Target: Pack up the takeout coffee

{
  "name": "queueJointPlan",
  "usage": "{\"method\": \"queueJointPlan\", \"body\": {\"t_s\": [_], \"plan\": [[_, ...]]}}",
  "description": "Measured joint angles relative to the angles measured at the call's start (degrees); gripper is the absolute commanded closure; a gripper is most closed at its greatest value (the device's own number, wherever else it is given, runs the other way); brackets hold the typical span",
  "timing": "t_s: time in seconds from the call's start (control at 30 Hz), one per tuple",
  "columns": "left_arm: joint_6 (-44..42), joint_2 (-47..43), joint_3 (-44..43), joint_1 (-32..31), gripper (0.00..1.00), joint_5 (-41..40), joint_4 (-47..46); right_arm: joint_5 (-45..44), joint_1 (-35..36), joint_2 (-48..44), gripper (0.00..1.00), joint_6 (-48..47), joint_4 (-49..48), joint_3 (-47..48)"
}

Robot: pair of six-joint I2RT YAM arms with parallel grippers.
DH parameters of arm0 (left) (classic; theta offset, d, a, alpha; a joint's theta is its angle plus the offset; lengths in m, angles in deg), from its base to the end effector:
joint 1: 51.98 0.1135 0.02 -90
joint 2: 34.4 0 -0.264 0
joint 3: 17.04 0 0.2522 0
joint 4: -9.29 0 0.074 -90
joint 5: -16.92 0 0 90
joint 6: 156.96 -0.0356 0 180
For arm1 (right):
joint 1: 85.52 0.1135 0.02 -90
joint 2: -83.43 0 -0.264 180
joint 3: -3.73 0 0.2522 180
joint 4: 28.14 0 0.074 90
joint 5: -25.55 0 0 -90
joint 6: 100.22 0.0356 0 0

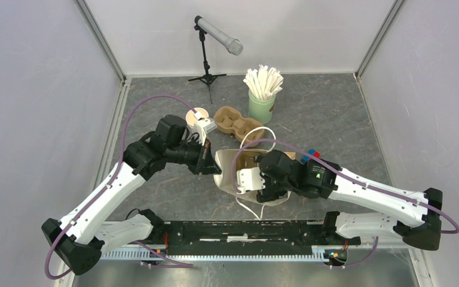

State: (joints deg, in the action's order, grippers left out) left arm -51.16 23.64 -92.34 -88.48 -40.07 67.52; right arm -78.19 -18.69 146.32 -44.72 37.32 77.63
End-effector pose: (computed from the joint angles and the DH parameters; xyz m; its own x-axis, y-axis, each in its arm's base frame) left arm 0.1488 -0.1343 0.3442 -0.7330 0.2583 -0.6293 0.6546 0.5194 -0.5493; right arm 0.0906 0.1901 0.3083 0.2112 -0.9048 -0.3697 -0.8725 -0.0041 -0.4886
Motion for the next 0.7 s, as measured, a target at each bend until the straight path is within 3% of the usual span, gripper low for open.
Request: {"method": "queueJointPlan", "body": {"t_s": [0.2, 0.7], "plan": [[0.0, 0.0, -0.02, 0.0, 0.98, -0.24, 0.07, 0.81, -0.2, 0.87, 0.06, 0.63, 0.39, 1.57], [0.76, -0.15, -0.09, 0.04, 0.98, -1.57, 0.46, 3.43, -0.2, 2.82, 0.18, 2.93, 1.68, 5.05]]}}
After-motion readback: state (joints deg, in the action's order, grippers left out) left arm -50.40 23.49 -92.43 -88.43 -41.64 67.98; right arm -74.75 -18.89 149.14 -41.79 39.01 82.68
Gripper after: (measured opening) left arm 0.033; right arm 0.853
